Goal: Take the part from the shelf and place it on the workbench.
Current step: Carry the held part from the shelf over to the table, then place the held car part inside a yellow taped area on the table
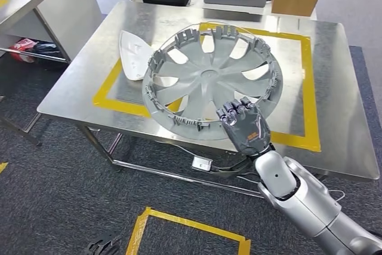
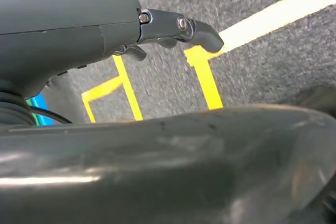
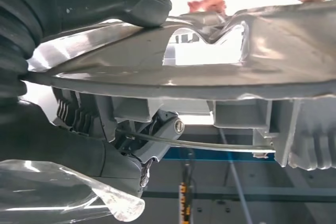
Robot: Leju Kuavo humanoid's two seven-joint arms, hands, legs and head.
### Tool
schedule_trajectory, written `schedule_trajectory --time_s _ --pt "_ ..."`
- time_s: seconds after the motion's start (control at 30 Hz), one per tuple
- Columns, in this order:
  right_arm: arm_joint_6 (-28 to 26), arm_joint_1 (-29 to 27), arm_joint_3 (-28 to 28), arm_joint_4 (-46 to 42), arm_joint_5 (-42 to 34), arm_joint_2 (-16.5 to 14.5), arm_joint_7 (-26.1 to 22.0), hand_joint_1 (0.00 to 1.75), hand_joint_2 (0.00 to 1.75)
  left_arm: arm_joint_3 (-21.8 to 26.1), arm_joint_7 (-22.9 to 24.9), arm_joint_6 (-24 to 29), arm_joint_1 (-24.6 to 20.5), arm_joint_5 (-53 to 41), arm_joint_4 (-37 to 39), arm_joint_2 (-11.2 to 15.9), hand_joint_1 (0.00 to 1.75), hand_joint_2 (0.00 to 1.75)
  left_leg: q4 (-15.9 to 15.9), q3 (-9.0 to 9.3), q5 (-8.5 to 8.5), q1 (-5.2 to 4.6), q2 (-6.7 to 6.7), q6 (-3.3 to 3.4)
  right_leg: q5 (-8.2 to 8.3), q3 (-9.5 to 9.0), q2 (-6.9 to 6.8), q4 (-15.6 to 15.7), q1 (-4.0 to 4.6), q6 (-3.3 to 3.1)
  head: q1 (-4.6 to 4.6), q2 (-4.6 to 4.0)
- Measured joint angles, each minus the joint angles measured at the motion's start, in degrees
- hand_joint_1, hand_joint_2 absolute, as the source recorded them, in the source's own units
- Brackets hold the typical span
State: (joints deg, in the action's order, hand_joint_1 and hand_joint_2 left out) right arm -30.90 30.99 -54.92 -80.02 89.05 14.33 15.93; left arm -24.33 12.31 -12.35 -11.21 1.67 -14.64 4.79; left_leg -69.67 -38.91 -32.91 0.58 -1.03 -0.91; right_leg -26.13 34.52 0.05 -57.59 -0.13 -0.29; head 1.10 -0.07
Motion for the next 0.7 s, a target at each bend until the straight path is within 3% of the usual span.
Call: schedule_trajectory --time_s 0.03,0.07,0.1,0.13,0.2,0.27,0.33,0.37,0.43,0.5,0.57,0.6,0.63,0.7 --pt "0.0 0.0 0.0 0.0 0.0 0.0 0.0 1.75 1.75 0.0 0.0 0.0 0.1 0.0 0.0 0.0 0.0 0.0 -3.4 -1.57 -1.16 -0.01 0.33 0.0 0.01 -0.01 0.72 0.0 0.06 -0.05 -0.04 0.0" --pt "0.0 -0.1 0.0 0.0 0.0 0.0 0.0 1.75 1.75 0.0 0.0 0.0 0.2 0.0 0.0 0.0 0.0 0.0 -5.2 -2.48 -1.3 -0.03 0.47 0.08 0.01 -0.02 1.46 -0.1 0.11 -0.05 -0.04 0.0" --pt "0.1 -0.1 0.0 0.0 0.0 0.0 0.0 1.75 1.75 0.0 0.0 0.0 0.2 0.0 0.0 0.0 0.0 0.0 -4.6 -2.36 -0.25 -0.03 0.57 0.23 0.01 -0.04 2.2 -0.1 0.15 -0.05 -0.04 0.0" --pt "0.1 -0.1 0.0 0.0 0.0 0.0 0.0 1.75 1.75 0.0 0.0 0.0 0.2 0.0 0.0 0.0 0.0 0.0 -1.8 -1.22 1.76 -0.03 0.89 0.47 0.0 -0.06 2.92 -0.2 0.17 -0.03 -0.04 0.0" --pt "0.1 -0.1 0.0 0.0 0.0 0.0 0.0 1.75 1.75 0.0 0.0 0.0 0.2 0.0 0.0 0.1 0.0 0.0 5.9 2.08 5.62 0.06 2.92 1.13 -0.04 0.09 4.22 -0.4 0.14 0.1 -0.01 0.0" --pt "0.1 0.0 0.0 0.0 0.0 0.0 0.2 1.75 1.75 0.0 0.0 0.0 0.1 -0.2 0.0 0.2 0.0 0.0 10.3 3.93 6.72 0.03 4.54 1.52 0.08 0.6 5.37 -0.6 -0.1 0.57 0.01 0.0" --pt "0.1 -0.1 0.0 0.0 0.0 0.0 0.4 1.75 1.75 0.0 -0.1 0.0 -0.1 -0.5 0.0 0.3 0.0 0.0 11.0 4.19 6.57 -0.06 4.01 1.7 0.31 1.05 6.31 -0.5 -0.35 1.32 -0.02 0.0" --pt "0.1 -0.2 0.0 0.0 0.0 0.0 0.5 1.75 1.75 0.0 -0.2 0.0 -0.2 -0.7 0.0 0.2 0.0 0.0 11.3 4.29 6.73 0.02 3.49 1.92 0.23 1.28 5.92 -0.5 -0.34 1.67 -0.02 0.0" --pt "0.1 -0.1 0.0 0.0 0.0 0.0 0.7 1.75 1.75 0.0 -0.3 0.0 -0.5 -0.8 0.0 0.1 0.0 0.0 11.9 4.57 7.03 0.32 2.35 2.45 -1.5 2.78 3.42 -3.1 -0.13 2.23 0.41 0.0" --pt "0.1 0.0 0.0 0.0 0.0 0.0 0.8 1.75 1.75 0.0 -0.2 0.2 -0.6 -1.0 0.0 0.1 0.0 0.0 12.0 4.64 7.03 0.34 1.18 2.73 -4.89 6.17 0.91 -10.0 -0.23 2.67 0.85 0.0" --pt "0.1 0.0 -0.2 0.0 0.0 0.0 0.9 1.75 1.75 0.0 0.1 0.5 -0.6 -1.3 0.0 0.0 0.0 0.0 12.0 4.65 6.94 0.35 -0.06 2.74 -6.59 9.05 0.37 -15.9 -0.55 3.12 0.87 0.0" --pt "0.2 0.0 -0.2 0.0 0.0 0.0 0.9 1.75 1.75 0.0 0.2 0.7 -0.7 -1.4 0.0 0.0 0.0 0.0 11.9 4.67 6.88 0.37 -0.61 2.7 -5.97 9.15 0.21 -16.0 -0.71 3.29 0.89 0.0" --pt "0.2 -0.1 -0.3 0.0 0.0 0.0 0.9 1.75 1.75 -0.1 0.4 1.0 -0.8 -1.6 0.0 -0.1 0.0 0.0 11.9 4.72 6.8 0.41 -1.12 2.58 -4.34 7.93 -0.11 -13.6 -0.83 3.39 0.89 0.0" --pt "0.3 0.1 -0.2 0.0 0.0 0.0 0.7 1.75 1.75 -0.2 0.8 1.7 -0.9 -2.1 0.0 -0.3 0.0 0.0 11.7 4.79 6.5 0.34 -1.87 2.11 -0.97 3.53 -1.67 -5.8 -0.78 3.37 0.93 0.0"
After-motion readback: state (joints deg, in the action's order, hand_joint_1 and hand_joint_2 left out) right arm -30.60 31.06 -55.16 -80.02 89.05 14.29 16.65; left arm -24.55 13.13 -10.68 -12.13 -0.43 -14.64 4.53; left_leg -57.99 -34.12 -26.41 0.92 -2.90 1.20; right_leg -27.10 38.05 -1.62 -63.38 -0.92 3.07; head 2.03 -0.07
